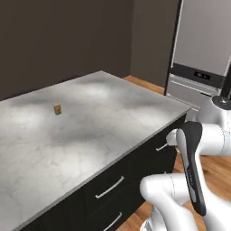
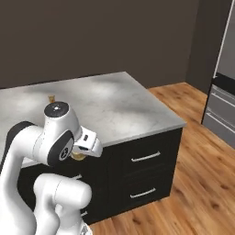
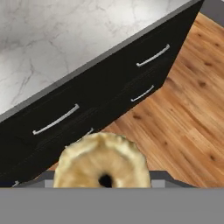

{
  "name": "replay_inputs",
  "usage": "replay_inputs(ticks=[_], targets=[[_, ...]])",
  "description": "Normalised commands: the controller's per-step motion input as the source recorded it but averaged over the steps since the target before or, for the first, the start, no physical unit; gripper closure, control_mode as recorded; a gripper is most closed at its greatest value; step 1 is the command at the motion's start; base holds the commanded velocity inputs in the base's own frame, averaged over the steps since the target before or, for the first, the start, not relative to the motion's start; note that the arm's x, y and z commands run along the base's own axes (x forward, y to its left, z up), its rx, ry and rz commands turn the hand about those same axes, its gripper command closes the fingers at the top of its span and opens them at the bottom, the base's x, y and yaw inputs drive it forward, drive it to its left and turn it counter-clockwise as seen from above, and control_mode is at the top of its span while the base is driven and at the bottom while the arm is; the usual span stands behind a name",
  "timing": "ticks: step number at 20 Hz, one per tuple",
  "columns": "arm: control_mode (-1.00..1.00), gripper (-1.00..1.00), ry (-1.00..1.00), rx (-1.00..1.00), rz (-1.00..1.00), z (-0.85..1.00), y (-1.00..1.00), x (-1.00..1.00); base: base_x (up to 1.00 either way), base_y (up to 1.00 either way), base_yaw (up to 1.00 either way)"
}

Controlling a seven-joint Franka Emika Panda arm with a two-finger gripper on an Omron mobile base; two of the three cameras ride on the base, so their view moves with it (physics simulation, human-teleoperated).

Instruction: Pick the candle and candle from the dining table and place them in the open cabinet. Close the cabinet after placing the objects.

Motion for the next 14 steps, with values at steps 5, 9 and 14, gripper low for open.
replay_inputs(ticks=[5, 9, 14], targets=[[1.00, 1.00, 0.00, 0.00, 0.00, 0.00, 0.00, 0.00, -0.01, -0.31, -0.41], [1.00, 1.00, 0.00, 0.00, 0.00, 0.00, 0.00, 0.00, 0.00, -0.39, -0.43], [1.00, 1.00, 0.00, 0.00, 0.00, 0.00, 0.00, 0.00, 0.00, -0.43, -0.43]])
